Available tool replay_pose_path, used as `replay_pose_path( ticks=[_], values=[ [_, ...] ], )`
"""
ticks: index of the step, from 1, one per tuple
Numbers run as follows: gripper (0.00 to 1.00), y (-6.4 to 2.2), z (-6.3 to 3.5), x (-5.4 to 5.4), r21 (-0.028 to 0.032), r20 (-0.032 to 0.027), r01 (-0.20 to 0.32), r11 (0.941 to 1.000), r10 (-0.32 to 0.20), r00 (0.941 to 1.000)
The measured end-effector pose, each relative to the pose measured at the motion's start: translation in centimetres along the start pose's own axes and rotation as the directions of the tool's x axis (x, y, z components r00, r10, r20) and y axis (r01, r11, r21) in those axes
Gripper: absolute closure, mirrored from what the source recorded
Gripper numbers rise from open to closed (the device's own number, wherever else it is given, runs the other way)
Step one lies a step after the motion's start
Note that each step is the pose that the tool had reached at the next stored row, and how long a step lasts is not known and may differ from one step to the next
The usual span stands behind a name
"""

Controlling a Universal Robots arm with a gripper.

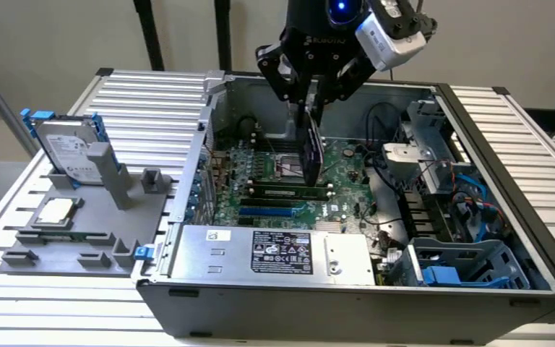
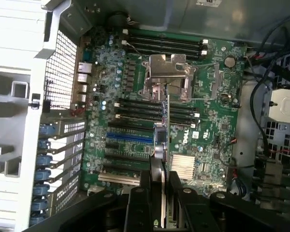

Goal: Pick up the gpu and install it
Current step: 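Pick up the gpu and move the gpu toward the slot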

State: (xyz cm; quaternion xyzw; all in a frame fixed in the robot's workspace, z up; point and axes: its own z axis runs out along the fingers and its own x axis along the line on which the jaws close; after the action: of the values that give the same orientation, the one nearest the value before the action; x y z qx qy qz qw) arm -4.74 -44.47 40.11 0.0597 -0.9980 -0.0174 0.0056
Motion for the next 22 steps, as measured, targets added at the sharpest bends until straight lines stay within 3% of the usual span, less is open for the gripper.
replay_pose_path(
  ticks=[4, 11, 16, 22],
  values=[
    [1.00, -0.01, 0.20, 0.00, 0.0006, -0.0031, 0.087, 0.9962, -0.087, 0.9962],
    [1.00, -0.02, 0.51, -0.01, 0.0012, -0.0084, 0.228, 0.9736, -0.228, 0.9735],
    [1.00, -0.03, 0.72, -0.01, 0.0010, -0.0116, 0.316, 0.9486, -0.316, 0.9485],
    [1.00, -0.04, 0.99, -0.01, 0.0005, -0.0156, 0.418, 0.9084, -0.418, 0.9083]
  ],
)
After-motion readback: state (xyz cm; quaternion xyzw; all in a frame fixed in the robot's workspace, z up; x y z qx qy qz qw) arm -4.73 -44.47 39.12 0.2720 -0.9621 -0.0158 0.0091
